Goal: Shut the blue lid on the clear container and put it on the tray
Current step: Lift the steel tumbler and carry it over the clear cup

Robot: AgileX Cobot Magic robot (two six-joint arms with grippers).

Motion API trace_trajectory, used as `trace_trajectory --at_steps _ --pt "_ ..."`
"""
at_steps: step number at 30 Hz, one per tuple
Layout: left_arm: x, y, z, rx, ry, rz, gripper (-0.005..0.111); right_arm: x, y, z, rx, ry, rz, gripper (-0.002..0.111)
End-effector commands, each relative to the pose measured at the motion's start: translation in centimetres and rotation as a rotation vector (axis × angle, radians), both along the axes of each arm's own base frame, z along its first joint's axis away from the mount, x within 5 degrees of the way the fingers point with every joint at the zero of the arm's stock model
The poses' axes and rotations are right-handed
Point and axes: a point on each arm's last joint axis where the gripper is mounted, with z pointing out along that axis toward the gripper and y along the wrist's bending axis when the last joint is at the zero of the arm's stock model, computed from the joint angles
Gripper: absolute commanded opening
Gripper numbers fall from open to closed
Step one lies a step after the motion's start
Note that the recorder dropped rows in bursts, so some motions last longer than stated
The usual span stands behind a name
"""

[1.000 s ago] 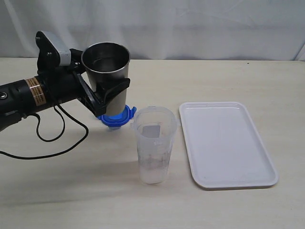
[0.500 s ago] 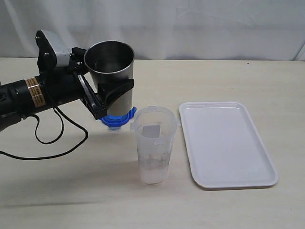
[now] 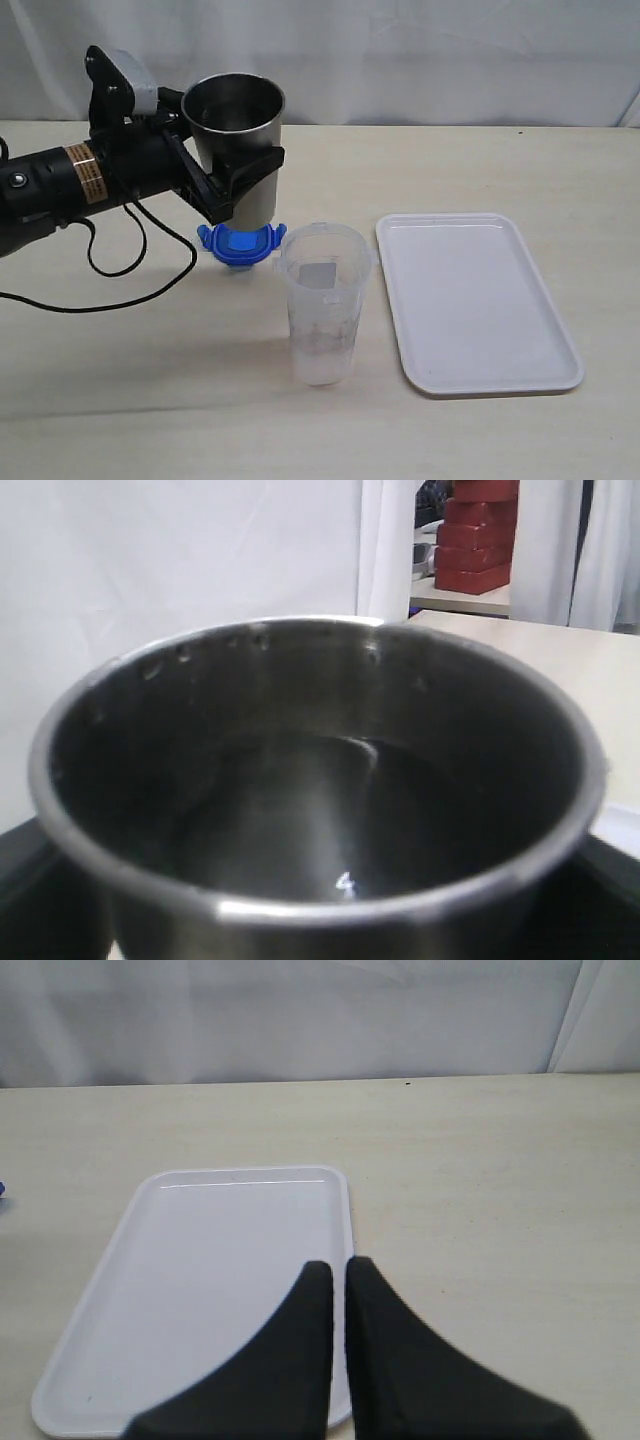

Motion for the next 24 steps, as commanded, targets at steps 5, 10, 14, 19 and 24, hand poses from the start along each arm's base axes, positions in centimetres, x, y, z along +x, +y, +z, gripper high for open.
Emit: trace_trajectory --at_steps 5,10,14,19,24 --pt "-0.4 -1.9 2.0 -0.008 -0.097 -0.084 0.0 0.0 0.0 -0.1 0.004 -0.001 0.0 0.005" --pt "-0.9 -2.2 1.8 0.033 -0.12 -0.148 0.0 0.0 0.0 -0.1 0.004 -0.001 0.0 0.005" --pt "-1.0 -2.3 1.8 0.032 -0.127 -0.162 0.0 0.0 0.0 -0.1 0.004 -0.001 0.0 0.005" --pt "-1.2 -2.3 2.1 0.03 -0.184 -0.182 0.0 0.0 0.0 -0.1 0.004 -0.001 0.0 0.005" --pt "-1.2 -2.4 2.1 0.052 -0.229 -0.188 0.0 0.0 0.0 -0.1 0.004 -0.001 0.0 0.005"
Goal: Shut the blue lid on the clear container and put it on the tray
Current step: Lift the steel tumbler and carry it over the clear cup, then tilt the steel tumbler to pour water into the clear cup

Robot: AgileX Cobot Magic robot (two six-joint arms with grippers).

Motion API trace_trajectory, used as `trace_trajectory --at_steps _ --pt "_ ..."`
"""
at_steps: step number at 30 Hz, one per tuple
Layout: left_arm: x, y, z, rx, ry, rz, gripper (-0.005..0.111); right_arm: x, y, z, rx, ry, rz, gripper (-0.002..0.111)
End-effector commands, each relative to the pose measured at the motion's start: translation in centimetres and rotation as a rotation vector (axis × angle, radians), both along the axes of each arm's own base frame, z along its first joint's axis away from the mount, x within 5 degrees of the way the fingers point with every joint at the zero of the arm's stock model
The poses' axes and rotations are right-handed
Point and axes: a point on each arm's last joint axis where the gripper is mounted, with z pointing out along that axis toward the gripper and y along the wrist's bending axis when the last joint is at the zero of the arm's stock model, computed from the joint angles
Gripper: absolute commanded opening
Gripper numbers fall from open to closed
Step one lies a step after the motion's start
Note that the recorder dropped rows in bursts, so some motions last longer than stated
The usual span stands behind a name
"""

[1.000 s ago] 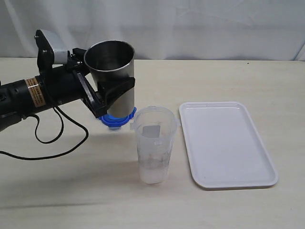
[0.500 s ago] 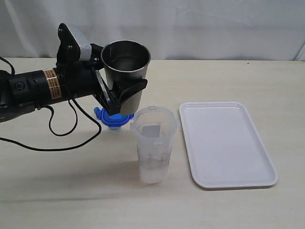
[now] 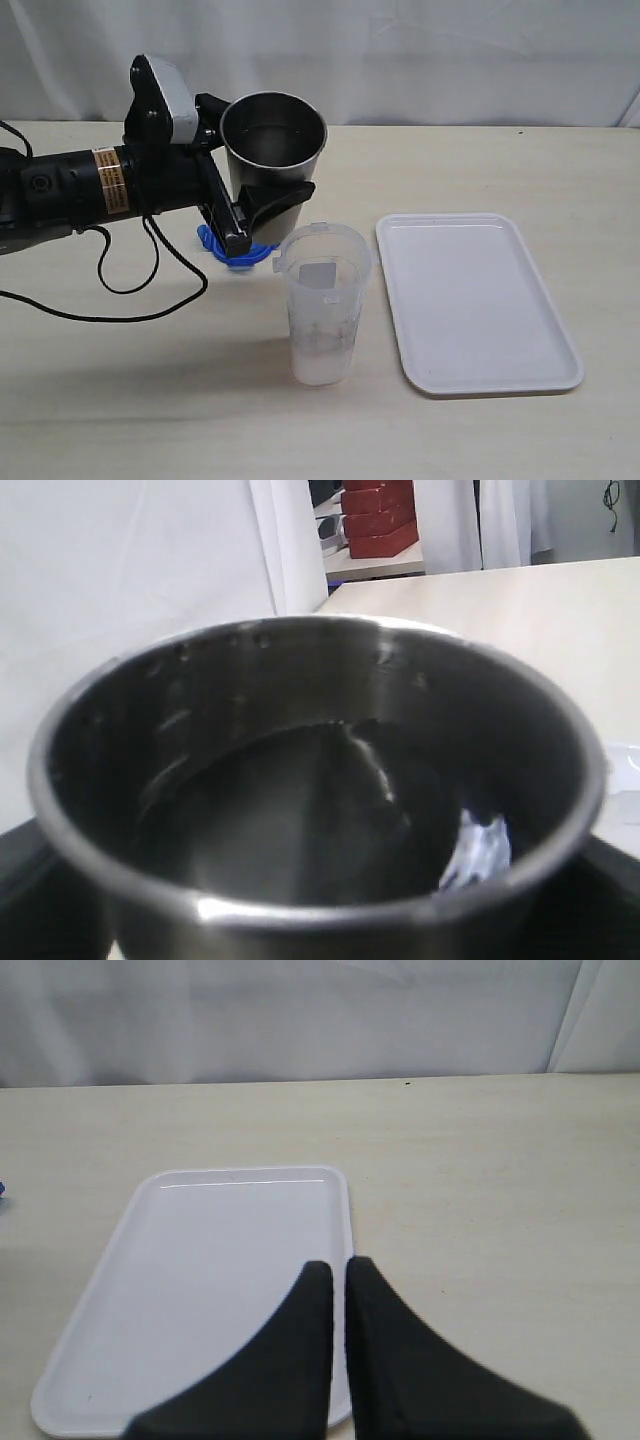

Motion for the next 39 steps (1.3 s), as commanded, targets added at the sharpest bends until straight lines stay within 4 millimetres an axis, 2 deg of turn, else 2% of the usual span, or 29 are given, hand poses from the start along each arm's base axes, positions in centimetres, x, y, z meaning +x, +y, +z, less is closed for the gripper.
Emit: trace_trajectory --at_steps 1,16,25,39 --pt "-0.2 -0.3 2.0 -0.085 -0.108 -0.038 0.0 0.0 0.0 -0.1 0.004 -0.001 0.0 0.005" --pt "-0.3 -0.4 2.5 -0.091 -0.187 -0.054 0.0 0.0 0.0 -0.1 0.004 -0.001 0.0 0.005" --pt "0.2 -0.1 2.7 -0.184 -0.052 0.017 0.0 0.0 0.0 -0.1 0.004 -0.001 0.0 0.005" --pt "0.6 -0.1 2.8 -0.24 0.009 0.036 0.0 0.0 0.0 -0.1 0.004 -0.001 0.0 0.005"
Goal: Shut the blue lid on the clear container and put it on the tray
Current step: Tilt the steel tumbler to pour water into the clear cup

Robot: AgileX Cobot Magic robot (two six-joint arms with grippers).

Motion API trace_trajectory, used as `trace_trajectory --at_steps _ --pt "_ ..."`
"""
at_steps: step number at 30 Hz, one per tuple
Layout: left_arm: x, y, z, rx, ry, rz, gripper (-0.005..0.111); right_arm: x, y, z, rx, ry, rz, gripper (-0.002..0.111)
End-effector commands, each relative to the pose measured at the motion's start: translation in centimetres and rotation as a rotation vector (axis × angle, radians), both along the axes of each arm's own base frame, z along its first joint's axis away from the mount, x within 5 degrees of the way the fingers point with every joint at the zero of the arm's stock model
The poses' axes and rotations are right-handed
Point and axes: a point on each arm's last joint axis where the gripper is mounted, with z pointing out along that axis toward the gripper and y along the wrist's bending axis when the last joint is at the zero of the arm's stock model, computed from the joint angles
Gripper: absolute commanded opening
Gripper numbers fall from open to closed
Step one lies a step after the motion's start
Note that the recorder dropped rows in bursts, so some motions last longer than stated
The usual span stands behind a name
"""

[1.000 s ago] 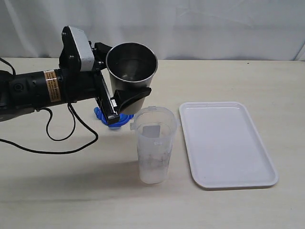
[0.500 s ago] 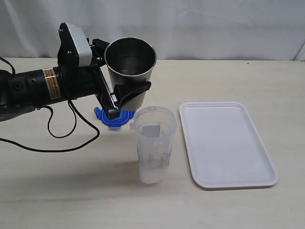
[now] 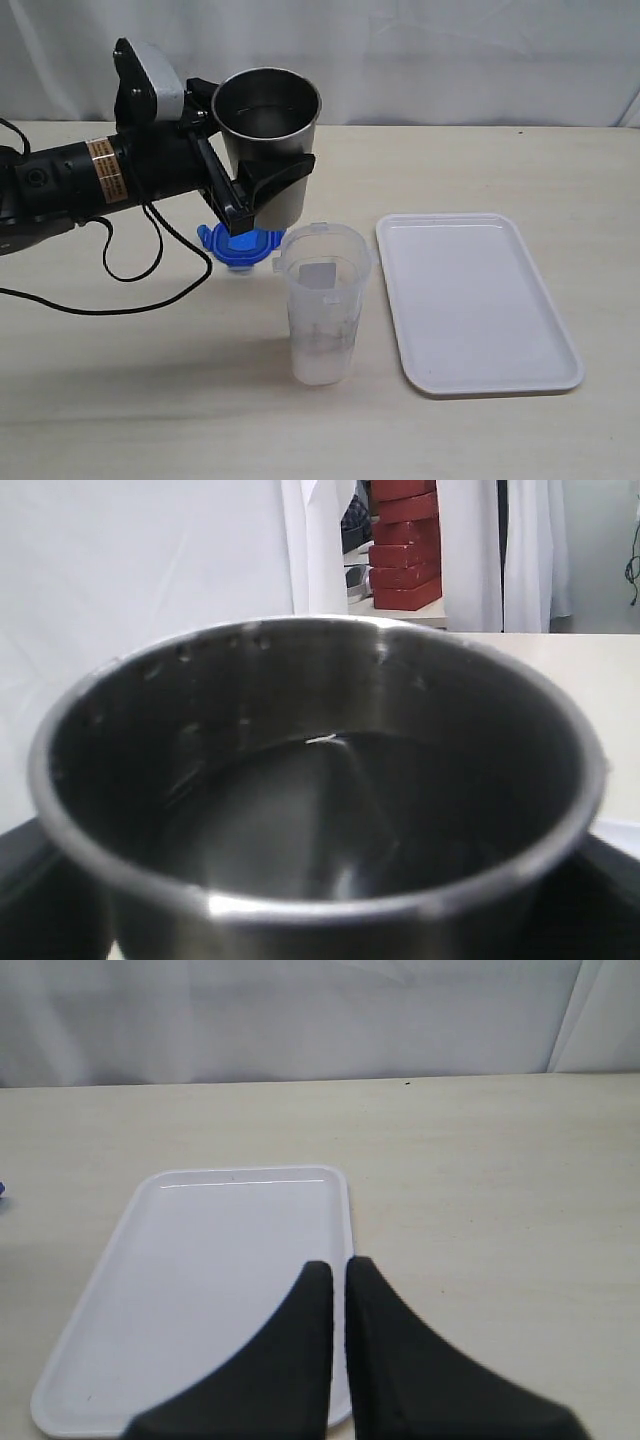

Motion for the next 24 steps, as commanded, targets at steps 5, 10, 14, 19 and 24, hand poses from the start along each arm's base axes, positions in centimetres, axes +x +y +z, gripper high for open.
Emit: trace_trajectory --at_steps 5,10,14,19,24 --pt "0.8 -1.0 1.8 -0.101 -0.009 0.01 0.0 0.0 0.0 -0.1 0.004 -0.001 0.0 0.005" --pt "0.9 -2.2 1.4 -0.074 -0.009 -0.011 0.0 0.0 0.0 -0.1 0.004 -0.001 0.0 0.005" --pt "0.7 -2.7 0.8 -0.04 -0.026 -0.042 0.0 0.0 0.0 -0.1 0.004 -0.001 0.0 0.005" --pt "0.6 -2.8 0.8 -0.008 -0.08 -0.05 0.0 0.0 0.0 -0.1 0.004 -0.001 0.0 0.005" --pt "0.0 -3.0 0.7 0.041 -0.176 -0.133 0.0 0.0 0.0 -0.1 0.004 -0.001 0.0 0.005"
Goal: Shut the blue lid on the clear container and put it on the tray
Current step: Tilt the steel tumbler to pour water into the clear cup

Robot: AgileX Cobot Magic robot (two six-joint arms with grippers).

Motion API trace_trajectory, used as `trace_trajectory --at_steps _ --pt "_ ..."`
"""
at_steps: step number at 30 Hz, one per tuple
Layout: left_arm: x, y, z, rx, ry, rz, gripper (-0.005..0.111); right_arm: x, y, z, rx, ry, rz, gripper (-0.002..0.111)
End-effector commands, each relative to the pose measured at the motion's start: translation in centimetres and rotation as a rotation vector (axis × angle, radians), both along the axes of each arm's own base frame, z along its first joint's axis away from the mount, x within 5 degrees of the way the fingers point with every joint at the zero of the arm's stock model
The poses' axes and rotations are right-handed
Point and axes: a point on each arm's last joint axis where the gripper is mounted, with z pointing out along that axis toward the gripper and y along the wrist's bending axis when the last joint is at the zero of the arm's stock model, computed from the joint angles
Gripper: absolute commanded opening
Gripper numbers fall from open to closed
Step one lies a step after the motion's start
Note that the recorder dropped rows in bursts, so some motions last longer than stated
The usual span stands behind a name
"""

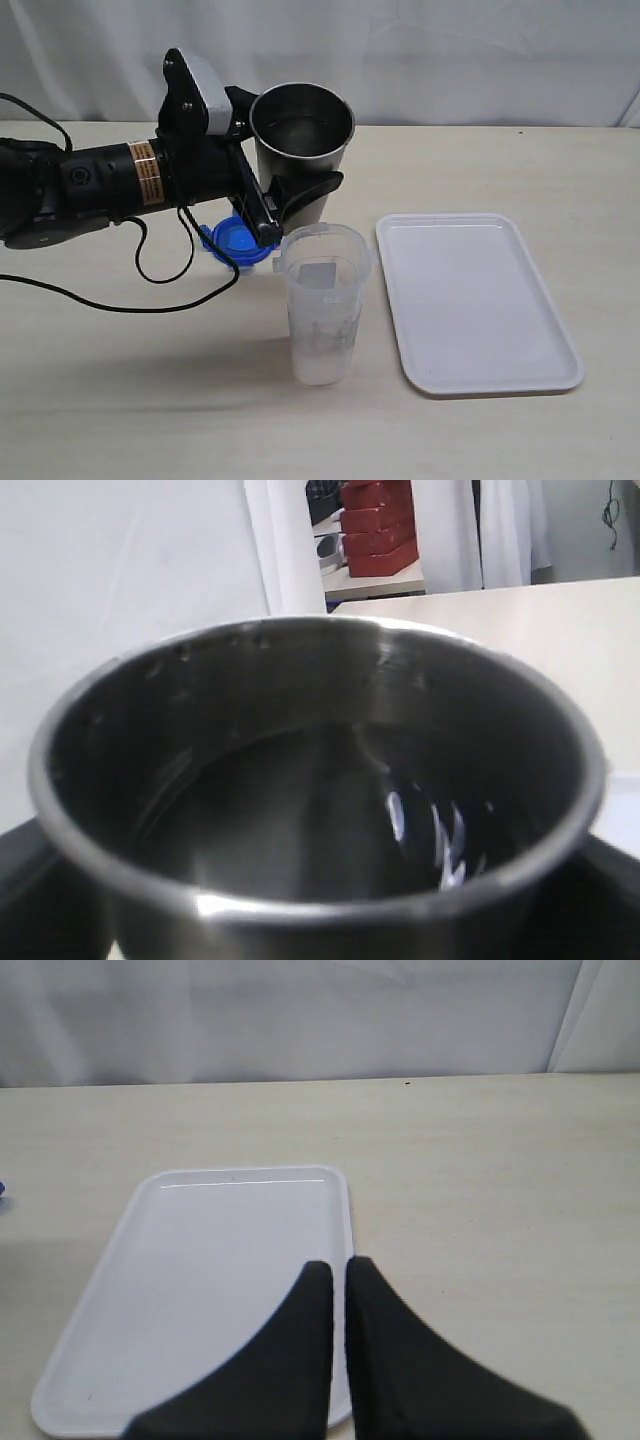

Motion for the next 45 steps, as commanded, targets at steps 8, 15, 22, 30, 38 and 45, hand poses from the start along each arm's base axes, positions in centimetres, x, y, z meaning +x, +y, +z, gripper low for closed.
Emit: trace_trajectory --at_steps 8,15,22,30,38,45 --pt "-0.52 -0.46 1.38 -0.012 -0.182 -0.092 0.0 -0.03 0.01 -0.09 0.004 -0.001 0.0 0.005" --pt "-0.41 -0.41 1.25 0.044 -0.268 -0.088 0.0 -0.03 0.01 -0.09 0.004 -0.001 0.0 0.005" --pt "-0.37 -0.39 1.2 0.063 -0.292 -0.085 0.0 -0.03 0.01 -0.09 0.004 -0.001 0.0 0.005" --pt "-0.37 -0.39 1.2 0.083 -0.336 -0.089 0.0 -0.03 0.01 -0.09 0.004 -0.001 0.0 0.005" --pt "-0.37 -0.39 1.2 0.089 -0.349 -0.09 0.0 -0.03 0.01 -0.09 0.004 -0.001 0.0 0.005" --pt "-0.37 -0.39 1.2 0.103 -0.378 -0.092 0.0 -0.03 0.01 -0.09 0.004 -0.001 0.0 0.005"
